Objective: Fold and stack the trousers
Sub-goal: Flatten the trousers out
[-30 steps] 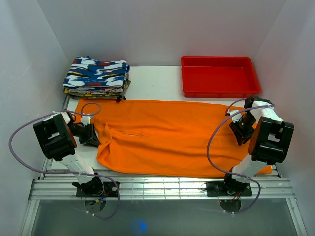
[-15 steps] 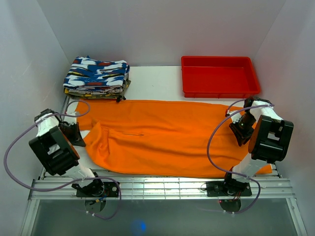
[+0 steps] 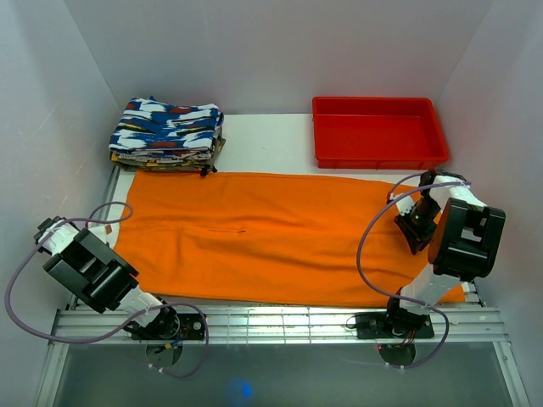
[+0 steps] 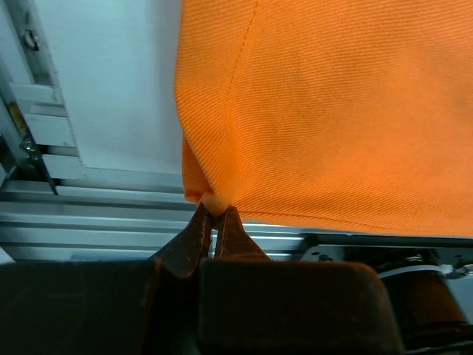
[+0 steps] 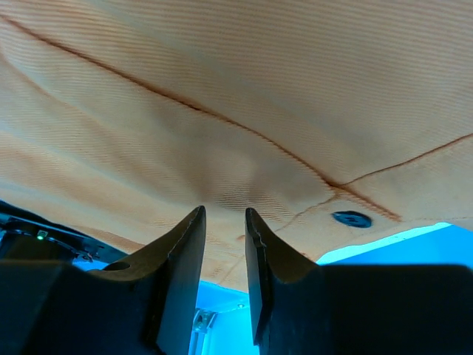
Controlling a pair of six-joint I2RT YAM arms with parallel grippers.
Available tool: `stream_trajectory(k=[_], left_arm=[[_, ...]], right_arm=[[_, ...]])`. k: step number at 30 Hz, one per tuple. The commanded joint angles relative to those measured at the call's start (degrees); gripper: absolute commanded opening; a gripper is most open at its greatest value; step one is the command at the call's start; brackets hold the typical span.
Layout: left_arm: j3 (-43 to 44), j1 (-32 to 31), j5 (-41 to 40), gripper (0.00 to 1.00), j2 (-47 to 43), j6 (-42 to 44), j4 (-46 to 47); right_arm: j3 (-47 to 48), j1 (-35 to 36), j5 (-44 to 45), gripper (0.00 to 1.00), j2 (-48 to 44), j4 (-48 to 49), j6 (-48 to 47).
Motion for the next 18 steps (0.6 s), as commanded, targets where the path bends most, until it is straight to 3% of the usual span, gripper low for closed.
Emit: stream_trajectory(k=[1,2,5,8,9,11,12,15,18], left_arm=[[2.7,1.9,-5.0,0.0,1.7,4.1,4.9],[3.2,2.0,-4.9,0.0,2.3,4.4,4.6],[6.0,2.3,-3.3,0.15,3.5,5.9,1.8],[11.4,2.2,4.9,0.43,3.1,6.7,-1.7],[13.0,2.2,7.2,0.64,2.9,6.9,-4.3],[17.9,2.0,14.3,0.82,2.9,7.7,-8.0],[19.3,1.7,16.4,0.98,2.9,7.7,-9.1],[23.2,0.0,23.3,0.98,2.3,8.9,-11.9],[27.3,-0.2,31.9,0.98,-0.8,8.0,-10.8]], right_arm=[[-1.3,0.0,0.3,0.34,-2.5,-1.1,-1.8],[-1.6,0.0,0.3,0.33,-2.6,-1.6,-2.1],[-3.0,0.0,0.5,0.32,-3.1,-1.7,-2.7],[-4.9,0.0,0.2,0.3,-3.2,-1.4,-2.8],[-6.4,0.0,0.1,0.3,-3.3,-1.3,-2.8],[-8.2,0.0,0.7,0.29,-3.7,-0.9,-2.8],[-10.1,0.0,1.0,0.29,-4.3,-0.6,-2.9],[-10.2,0.0,0.7,0.25,-6.4,-0.5,-3.6],[-3.3,0.0,-5.2,0.27,-8.4,-3.1,-4.2]])
